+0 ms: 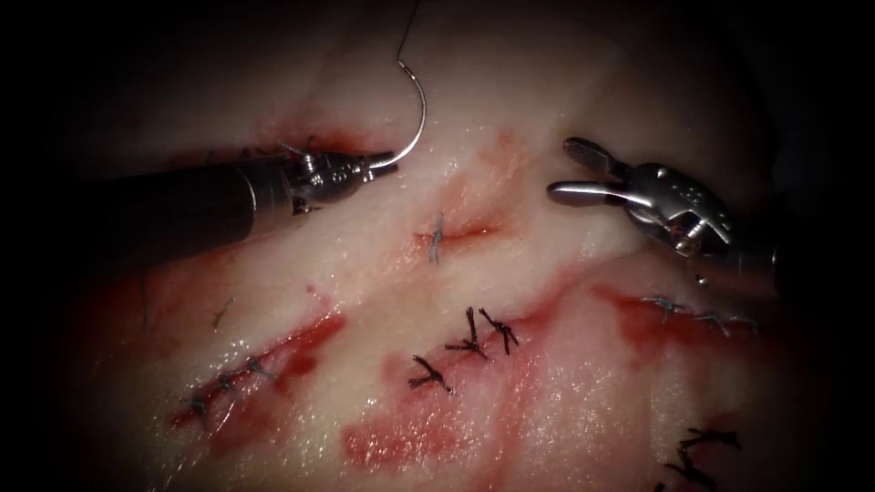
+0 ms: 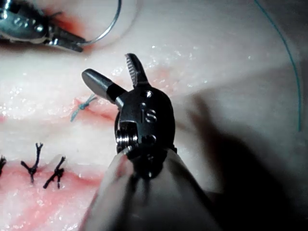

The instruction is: Wound Closure

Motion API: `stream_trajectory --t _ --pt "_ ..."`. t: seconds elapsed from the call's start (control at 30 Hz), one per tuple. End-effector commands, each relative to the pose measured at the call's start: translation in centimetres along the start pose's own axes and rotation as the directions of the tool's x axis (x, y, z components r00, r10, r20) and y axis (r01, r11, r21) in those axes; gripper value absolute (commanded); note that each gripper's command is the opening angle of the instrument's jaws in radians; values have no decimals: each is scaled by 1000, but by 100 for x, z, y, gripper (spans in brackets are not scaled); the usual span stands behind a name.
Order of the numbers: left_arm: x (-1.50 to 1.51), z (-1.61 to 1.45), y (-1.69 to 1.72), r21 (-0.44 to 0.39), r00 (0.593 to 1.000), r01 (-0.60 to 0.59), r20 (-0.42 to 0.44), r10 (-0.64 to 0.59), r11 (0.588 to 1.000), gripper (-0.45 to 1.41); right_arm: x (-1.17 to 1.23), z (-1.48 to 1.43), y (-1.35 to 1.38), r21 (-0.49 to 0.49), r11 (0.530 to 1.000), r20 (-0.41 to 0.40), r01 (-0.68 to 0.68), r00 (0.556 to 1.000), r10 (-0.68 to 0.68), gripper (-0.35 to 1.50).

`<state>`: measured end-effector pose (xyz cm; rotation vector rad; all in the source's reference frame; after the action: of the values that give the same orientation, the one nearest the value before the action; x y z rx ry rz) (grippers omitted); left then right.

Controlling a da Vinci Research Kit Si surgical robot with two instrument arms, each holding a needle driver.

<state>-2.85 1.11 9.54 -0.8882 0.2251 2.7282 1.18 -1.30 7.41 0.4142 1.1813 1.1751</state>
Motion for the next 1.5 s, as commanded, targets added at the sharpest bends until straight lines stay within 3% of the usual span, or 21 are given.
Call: stream_trajectory --t 0.03,0.1,0.17,0.67,1.23,1.3,1.33,1.47,1.5 --pt "3 8 -4 5 1000 1 -1 -1 1000 -45 3 14 -2 4 1000 -3 -9 1000 9 138" --pt "12 2 6 51 999 -47 4 47 998 -45 6 19 -3 6 997 0 -71 997 71 138" --pt "17 -1 12 79 998 -68 7 68 995 -45 8 23 -3 26 995 12 -95 995 94 126" --pt "52 -43 55 280 966 -252 10 259 926 -45 15 59 6 -8 988 51 -154 987 154 126" --pt "90 -60 80 288 946 -309 -8 325 906 -45 6 85 -16 54 992 77 -111 991 106 123" --pt "90 -60 80 288 946 -309 -8 325 907 -45 6 85 -16 56 994 75 -93 993 89 113" --pt "90 -60 80 288 946 -309 -8 325 907 -45 6 85 -15 57 996 74 -75 995 71 100" --pt "92 -62 83 287 936 -337 -5 353 897 -45 9 82 -13 31 999 54 42 998 -44 -35" --pt "92 -62 83 287 936 -337 -5 353 897 -45 9 82 -13 31 999 54 42 998 -44 -35"
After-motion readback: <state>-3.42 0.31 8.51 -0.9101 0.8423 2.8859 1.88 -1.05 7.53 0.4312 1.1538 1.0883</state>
